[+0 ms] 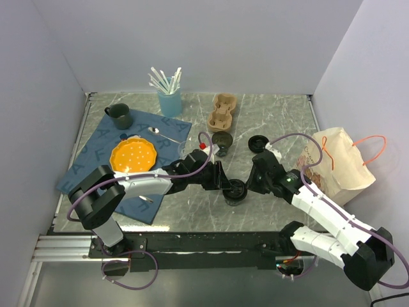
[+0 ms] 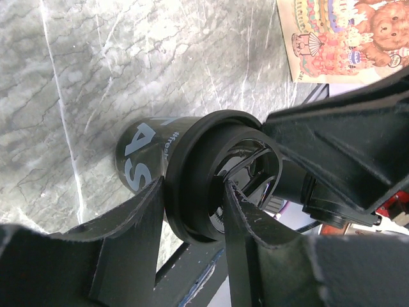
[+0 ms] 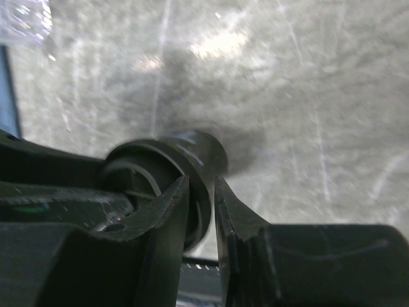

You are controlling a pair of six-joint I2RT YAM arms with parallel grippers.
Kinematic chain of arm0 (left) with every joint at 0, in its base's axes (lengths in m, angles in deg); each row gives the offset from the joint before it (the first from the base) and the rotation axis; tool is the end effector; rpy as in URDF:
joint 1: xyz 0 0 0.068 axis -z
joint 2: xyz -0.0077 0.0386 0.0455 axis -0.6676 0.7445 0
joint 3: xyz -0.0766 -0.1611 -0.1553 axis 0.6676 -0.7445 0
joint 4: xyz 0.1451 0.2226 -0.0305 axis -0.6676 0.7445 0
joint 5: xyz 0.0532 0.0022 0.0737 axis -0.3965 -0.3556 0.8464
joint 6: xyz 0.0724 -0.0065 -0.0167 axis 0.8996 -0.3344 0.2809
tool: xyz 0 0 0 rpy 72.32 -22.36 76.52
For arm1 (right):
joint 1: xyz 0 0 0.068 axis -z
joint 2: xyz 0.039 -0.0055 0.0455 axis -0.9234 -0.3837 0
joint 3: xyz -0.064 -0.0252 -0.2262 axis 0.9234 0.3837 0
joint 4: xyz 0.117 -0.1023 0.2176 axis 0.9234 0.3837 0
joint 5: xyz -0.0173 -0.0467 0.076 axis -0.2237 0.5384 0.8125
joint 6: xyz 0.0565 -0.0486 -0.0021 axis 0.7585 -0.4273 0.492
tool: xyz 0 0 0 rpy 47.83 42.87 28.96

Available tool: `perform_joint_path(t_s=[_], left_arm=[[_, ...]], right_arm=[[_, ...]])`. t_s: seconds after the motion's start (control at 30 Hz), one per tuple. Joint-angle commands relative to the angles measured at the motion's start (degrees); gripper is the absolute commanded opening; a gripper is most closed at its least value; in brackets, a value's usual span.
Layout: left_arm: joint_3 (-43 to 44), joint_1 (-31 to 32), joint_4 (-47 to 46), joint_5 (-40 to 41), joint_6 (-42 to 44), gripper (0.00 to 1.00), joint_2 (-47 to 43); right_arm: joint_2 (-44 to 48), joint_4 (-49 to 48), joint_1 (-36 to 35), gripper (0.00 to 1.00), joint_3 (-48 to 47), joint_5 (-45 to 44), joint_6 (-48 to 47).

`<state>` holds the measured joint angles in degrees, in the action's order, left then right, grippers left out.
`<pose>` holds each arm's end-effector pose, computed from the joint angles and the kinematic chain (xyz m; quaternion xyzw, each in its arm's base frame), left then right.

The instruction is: Pack the takeout coffee

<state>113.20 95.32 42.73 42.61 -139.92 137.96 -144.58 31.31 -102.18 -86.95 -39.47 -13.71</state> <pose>0.2059 -0.3057 0.1262 0.0525 0.8807 -0.4390 0.1698 0.1931 0.1246 0.1883 0.1117 0.9409 0.1592 0.2773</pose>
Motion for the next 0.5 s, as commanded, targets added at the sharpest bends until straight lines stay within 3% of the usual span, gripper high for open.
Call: perform_joint_path(t_s=[0.0, 0.47], left_arm=[[-4.8, 1.2, 20.2, 7.1, 4.1, 0.42, 8.1], [-4.0, 1.2, 20.7, 7.2, 4.7, 0.42, 9.0]], right_arm=[[-1.1, 11.2, -1.8, 0.31, -2.2, 6.1, -1.2], [1.4, 7.5, -0.9, 0.29, 0.8, 10.7, -0.7]])
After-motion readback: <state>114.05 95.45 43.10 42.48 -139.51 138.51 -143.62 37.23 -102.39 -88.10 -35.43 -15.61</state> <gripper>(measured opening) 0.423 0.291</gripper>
